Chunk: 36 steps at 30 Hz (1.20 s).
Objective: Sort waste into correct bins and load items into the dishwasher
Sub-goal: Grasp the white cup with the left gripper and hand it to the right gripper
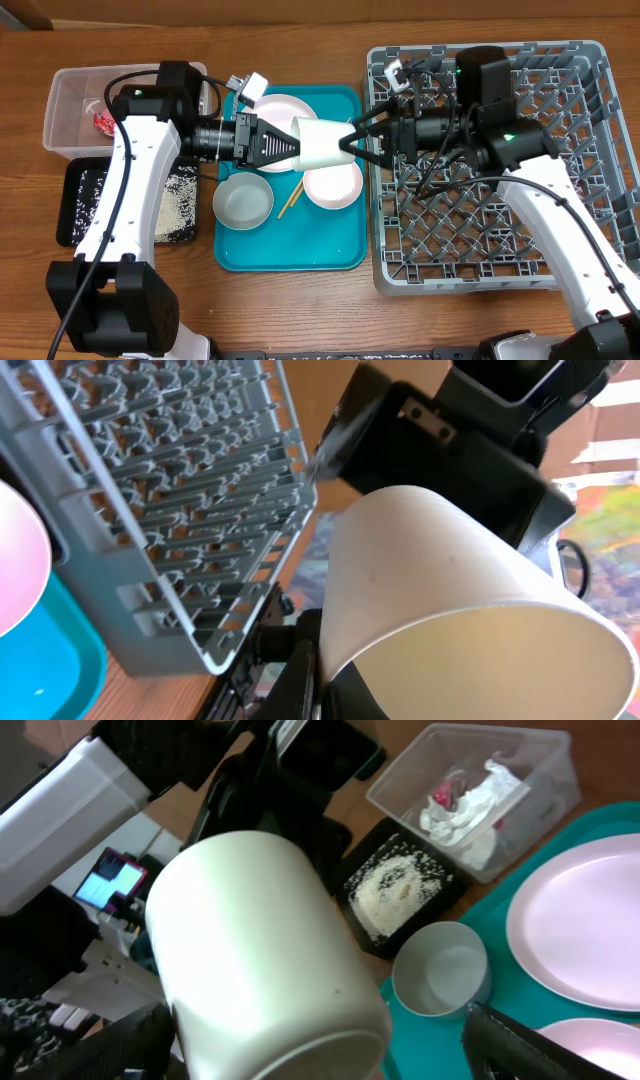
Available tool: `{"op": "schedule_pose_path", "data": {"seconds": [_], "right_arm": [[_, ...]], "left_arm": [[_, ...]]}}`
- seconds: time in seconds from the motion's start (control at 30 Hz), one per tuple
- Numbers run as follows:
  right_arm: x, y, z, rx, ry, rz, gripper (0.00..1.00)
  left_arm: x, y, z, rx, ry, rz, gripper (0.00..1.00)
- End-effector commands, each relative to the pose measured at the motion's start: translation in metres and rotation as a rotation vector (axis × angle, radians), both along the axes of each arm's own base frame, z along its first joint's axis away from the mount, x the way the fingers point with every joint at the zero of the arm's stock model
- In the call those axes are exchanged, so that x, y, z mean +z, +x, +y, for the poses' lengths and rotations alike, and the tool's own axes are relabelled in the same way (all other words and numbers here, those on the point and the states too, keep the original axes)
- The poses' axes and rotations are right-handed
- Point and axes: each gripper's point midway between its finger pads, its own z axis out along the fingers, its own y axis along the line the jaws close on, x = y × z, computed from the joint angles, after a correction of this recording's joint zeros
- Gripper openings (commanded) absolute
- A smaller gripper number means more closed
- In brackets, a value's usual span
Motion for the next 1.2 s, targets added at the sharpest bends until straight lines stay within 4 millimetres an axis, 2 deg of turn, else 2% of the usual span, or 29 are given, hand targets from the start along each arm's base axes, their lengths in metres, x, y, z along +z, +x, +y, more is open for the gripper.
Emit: {"op": "schedule_pose_path", "data": {"seconds": [0.0, 0.13, 0.33, 0.4, 0.43, 0.5, 0.57, 0.63, 0.7, 0.8, 0.9, 1.0, 1.1, 1.17], "right_arm": [[0.013, -0.011, 0.011, 0.057, 0.027, -0.035, 0.91], [0.017, -0.017, 0.022, 0.089, 0.038, -0.067, 0.84], [0.026, -0.013, 0.024, 0.087, 0.06, -0.112, 0.81], [0.026, -0.012, 0.024, 0.087, 0.062, -0.117, 0.76], [0.026, -0.013, 0.024, 0.087, 0.061, -0.115, 0.67], [0.026, -0.013, 0.024, 0.087, 0.06, -0.112, 0.6], [0.026, -0.013, 0.024, 0.087, 0.06, -0.112, 0.59], [0.026, -0.013, 0.024, 0.087, 0.06, -0.112, 0.59], [0.026, -0.013, 0.024, 0.087, 0.06, -0.112, 0.58], [0.025, -0.011, 0.024, 0.076, 0.057, -0.1, 0.53], [0.021, 0.003, 0.016, -0.007, 0.029, -0.054, 0.53], [0.005, 0.03, -0.002, -0.183, -0.049, 0.023, 0.54], [-0.02, 0.053, -0.032, -0.399, -0.184, 0.091, 0.54], [-0.032, 0.061, -0.049, -0.503, -0.261, 0.113, 0.55]], "left_arm": [[0.021, 0.001, -0.002, -0.009, -0.085, -0.064, 0.04], [0.021, 0.001, -0.003, -0.012, -0.085, -0.066, 0.04], [0.021, 0.0, -0.003, -0.012, -0.084, -0.061, 0.04], [0.021, 0.0, -0.003, -0.012, -0.084, -0.061, 0.04], [0.021, 0.001, -0.003, -0.012, -0.084, -0.062, 0.04], [0.021, 0.001, -0.003, -0.012, -0.084, -0.063, 0.04], [0.021, 0.001, -0.003, -0.012, -0.084, -0.062, 0.05], [0.021, 0.001, -0.003, -0.012, -0.084, -0.063, 0.16], [0.021, 0.001, -0.003, -0.012, -0.085, -0.066, 0.35], [0.021, 0.002, -0.003, -0.012, -0.084, -0.079, 0.55], [0.015, 0.007, -0.001, -0.006, -0.052, -0.111, 0.66], [-0.014, 0.02, 0.014, 0.029, 0.132, -0.156, 0.81], [-0.056, 0.033, 0.047, 0.089, 0.416, -0.153, 0.89], [-0.076, 0.04, 0.07, 0.133, 0.576, -0.133, 0.91]]}}
